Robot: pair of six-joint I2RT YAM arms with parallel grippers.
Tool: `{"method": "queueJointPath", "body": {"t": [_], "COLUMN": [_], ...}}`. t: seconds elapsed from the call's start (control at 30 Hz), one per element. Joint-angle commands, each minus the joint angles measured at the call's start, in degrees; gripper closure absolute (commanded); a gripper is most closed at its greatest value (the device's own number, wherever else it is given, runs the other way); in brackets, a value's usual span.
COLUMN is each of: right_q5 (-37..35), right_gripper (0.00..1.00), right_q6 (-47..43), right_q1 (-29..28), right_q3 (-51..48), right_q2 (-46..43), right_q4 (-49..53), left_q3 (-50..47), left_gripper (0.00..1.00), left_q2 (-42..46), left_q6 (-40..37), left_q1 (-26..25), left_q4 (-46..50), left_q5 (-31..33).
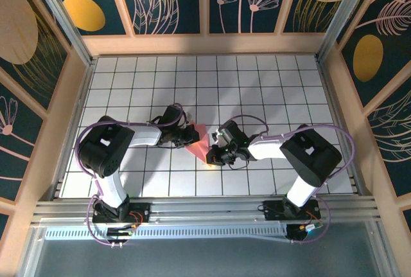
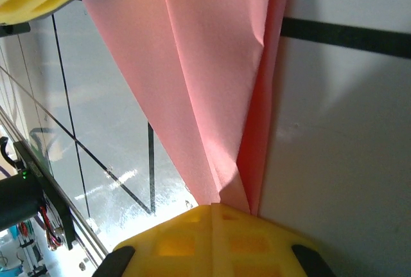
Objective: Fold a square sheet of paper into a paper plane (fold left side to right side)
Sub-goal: Fourth fold the wing at the center of the table.
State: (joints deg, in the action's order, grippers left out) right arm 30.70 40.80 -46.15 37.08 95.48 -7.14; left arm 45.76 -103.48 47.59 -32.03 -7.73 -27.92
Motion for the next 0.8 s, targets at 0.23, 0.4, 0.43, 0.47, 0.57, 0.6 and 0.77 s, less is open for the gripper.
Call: {"method": "queueJointPath", "body": {"t": [0.23,0.4,0.43,0.47,0.57,0.6,0.77], "right_q5": [0.37,0.42,0.51,0.67,2.0,2.48,5.2], "right_gripper": [1.0,1.0,1.0,1.0,1.0,1.0,1.0], "right_q6": [-0.05,-0.33,-0.66,-0.84,-1.12,-0.99,0.66], "right_q1": [-2.63,-2.56,-2.5,-2.45,-1.62,-0.91,1.64], "right_q3": [-6.54,-6.83,-6.45,-5.98,-5.21,-5.05,-4.84], "right_q2": [-3.08,-6.73,-8.11,-9.28,-13.67,-14.96,-16.58], "right_q4": [9.08,10.92,11.68,12.1,12.43,12.15,4.88], "left_q3": [-0.97,-0.93,-0.93,-0.92,-0.93,-0.89,-0.83], "left_gripper": [1.0,1.0,1.0,1.0,1.0,1.0,1.0], "left_q2": [-2.98,-2.89,-2.84,-2.8,-2.54,-2.51,-2.51], "left_q6": [-0.24,-0.39,-0.33,-0.46,-0.48,-0.48,-0.41], "left_q1": [-0.05,-0.05,-0.05,-0.05,-0.05,-0.05,-0.05], "left_q4": [7.46,7.55,7.55,7.55,7.55,7.55,7.46], "left_q5": [6.6,6.56,6.56,6.48,6.48,6.39,6.24]}}
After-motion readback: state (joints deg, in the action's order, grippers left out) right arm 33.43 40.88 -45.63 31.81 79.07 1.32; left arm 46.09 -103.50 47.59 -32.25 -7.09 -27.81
